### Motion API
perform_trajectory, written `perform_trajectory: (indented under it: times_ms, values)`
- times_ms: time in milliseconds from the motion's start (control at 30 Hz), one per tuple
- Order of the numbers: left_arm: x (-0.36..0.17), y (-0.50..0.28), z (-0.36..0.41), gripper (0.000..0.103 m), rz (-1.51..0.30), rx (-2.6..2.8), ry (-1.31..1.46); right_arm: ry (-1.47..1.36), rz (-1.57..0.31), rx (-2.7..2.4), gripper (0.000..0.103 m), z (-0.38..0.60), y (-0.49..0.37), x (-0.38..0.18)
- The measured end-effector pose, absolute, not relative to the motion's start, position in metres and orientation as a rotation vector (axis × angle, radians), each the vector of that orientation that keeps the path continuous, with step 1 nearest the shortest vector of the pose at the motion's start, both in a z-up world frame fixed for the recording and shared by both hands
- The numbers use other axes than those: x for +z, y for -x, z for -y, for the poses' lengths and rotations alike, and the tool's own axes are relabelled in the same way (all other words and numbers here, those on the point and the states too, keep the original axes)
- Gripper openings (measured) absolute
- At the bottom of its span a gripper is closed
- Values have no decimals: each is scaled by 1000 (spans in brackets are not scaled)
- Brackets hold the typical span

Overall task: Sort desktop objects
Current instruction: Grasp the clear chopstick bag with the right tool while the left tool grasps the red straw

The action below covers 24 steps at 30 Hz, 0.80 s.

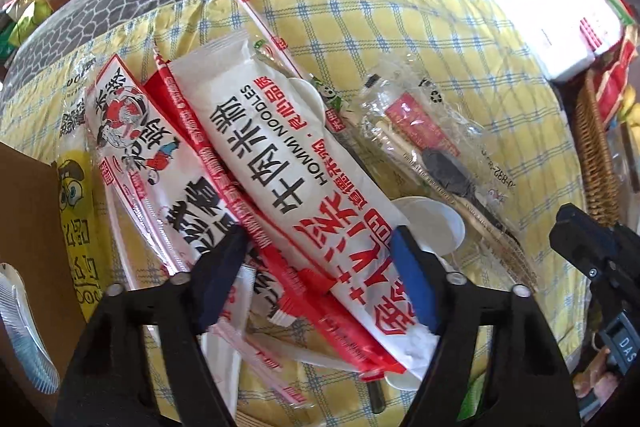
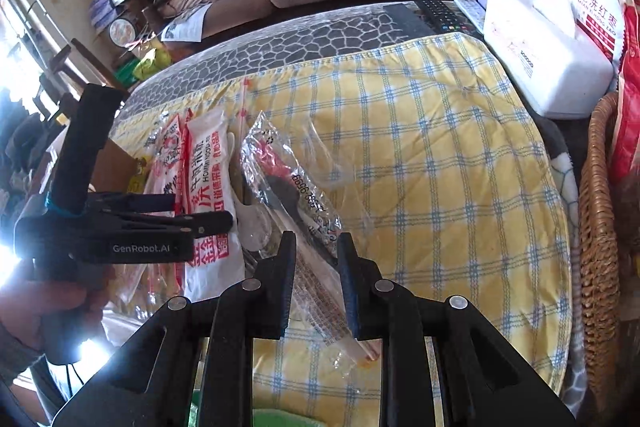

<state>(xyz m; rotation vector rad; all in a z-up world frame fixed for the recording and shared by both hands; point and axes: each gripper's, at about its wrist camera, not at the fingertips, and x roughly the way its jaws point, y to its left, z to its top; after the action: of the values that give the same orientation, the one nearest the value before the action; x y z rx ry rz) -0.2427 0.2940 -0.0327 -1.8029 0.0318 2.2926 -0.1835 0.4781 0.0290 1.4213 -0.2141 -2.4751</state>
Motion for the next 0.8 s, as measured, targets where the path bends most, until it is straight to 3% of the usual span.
perform_trajectory:
  times_ms: [33,67,100,167,200,267,400,433,500,533,567,600,633,800]
  values:
    - [-31,242,-288,48,-19,2288,1790,-1413,208,-2480,32,-478,184,29]
    - [-29,242,-282,39,-10,2282,1784,-1400,209,-2482,46,-477,185,30]
    - [-27,242,-276,34,6,2275,1783,-1386,208,-2483,59,-476,187,31]
    - [-24,240,-263,24,66,2246,1785,-1368,196,-2471,71,-470,194,31]
    - [-22,239,-257,22,84,2239,1778,-1368,174,-2469,71,-465,197,30]
    - [-17,234,-247,9,105,2237,1758,-1390,100,-2447,72,-452,205,24]
    - [-7,220,-237,8,91,2235,1731,-1498,-140,-2400,72,-422,216,-2]
    - [-5,220,-237,11,68,2249,1733,-1515,-190,-2393,72,-417,216,-9]
    - [0,222,-236,28,64,2301,1726,-1524,-253,-2392,69,-411,215,-18]
    - [2,224,-235,46,78,2318,1715,-1516,-260,-2400,61,-410,214,-18]
    - [4,226,-236,60,83,2327,1702,-1521,-227,-2387,26,-411,215,-18]
    - [4,228,-239,65,69,2337,1701,-1537,-176,-2375,19,-414,216,-19]
    - [3,232,-243,71,41,2347,1707,-1542,-157,-2382,18,-416,216,-19]
    - [-31,249,-268,73,-138,2328,1837,-1515,-26,-2382,15,-426,212,-7]
